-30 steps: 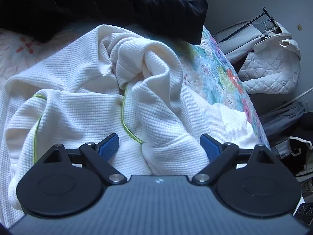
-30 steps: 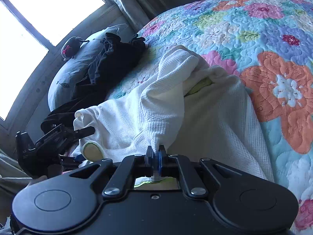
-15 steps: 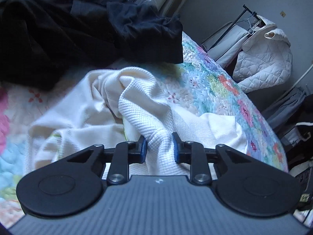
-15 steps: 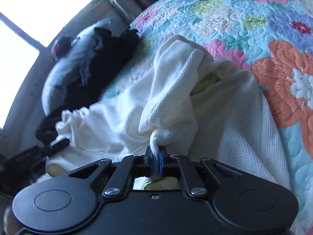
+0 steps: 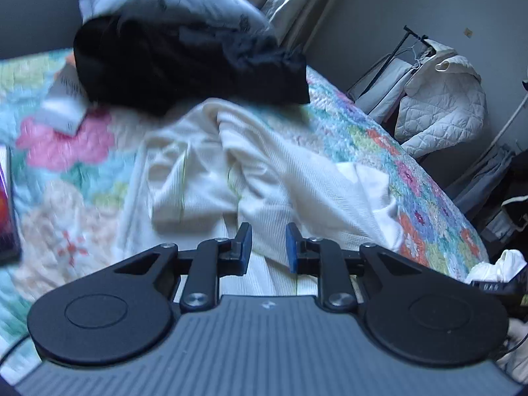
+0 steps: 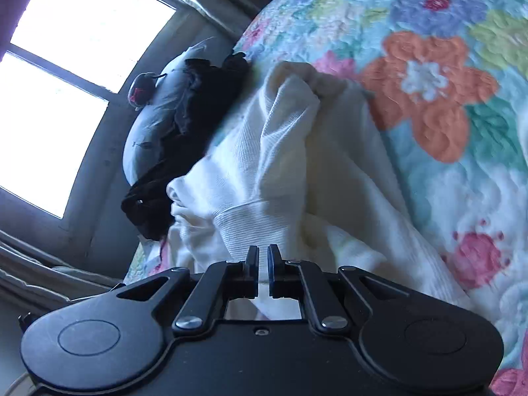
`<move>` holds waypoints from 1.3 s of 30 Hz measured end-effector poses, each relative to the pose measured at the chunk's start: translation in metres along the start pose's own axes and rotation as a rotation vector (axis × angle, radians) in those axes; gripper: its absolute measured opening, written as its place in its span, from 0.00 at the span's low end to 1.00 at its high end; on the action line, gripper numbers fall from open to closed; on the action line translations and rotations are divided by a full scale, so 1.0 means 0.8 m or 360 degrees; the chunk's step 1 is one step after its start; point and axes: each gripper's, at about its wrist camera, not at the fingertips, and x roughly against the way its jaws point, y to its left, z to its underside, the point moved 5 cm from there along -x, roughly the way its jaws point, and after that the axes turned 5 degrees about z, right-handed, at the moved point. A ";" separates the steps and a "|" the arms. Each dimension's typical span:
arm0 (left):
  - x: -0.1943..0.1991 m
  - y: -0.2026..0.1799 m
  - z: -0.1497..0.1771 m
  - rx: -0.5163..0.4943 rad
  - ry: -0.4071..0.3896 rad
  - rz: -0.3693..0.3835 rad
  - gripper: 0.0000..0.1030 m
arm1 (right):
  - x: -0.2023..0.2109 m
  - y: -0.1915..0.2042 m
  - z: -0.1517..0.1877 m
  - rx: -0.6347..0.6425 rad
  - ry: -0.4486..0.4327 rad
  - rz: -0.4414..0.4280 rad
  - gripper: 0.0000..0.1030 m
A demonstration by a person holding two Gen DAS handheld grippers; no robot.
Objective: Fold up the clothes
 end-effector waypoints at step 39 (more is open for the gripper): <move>-0.166 0.004 -0.004 -0.0272 0.0192 -0.0030 0.45 | -0.077 -0.017 0.013 0.0020 -0.0213 0.0055 0.61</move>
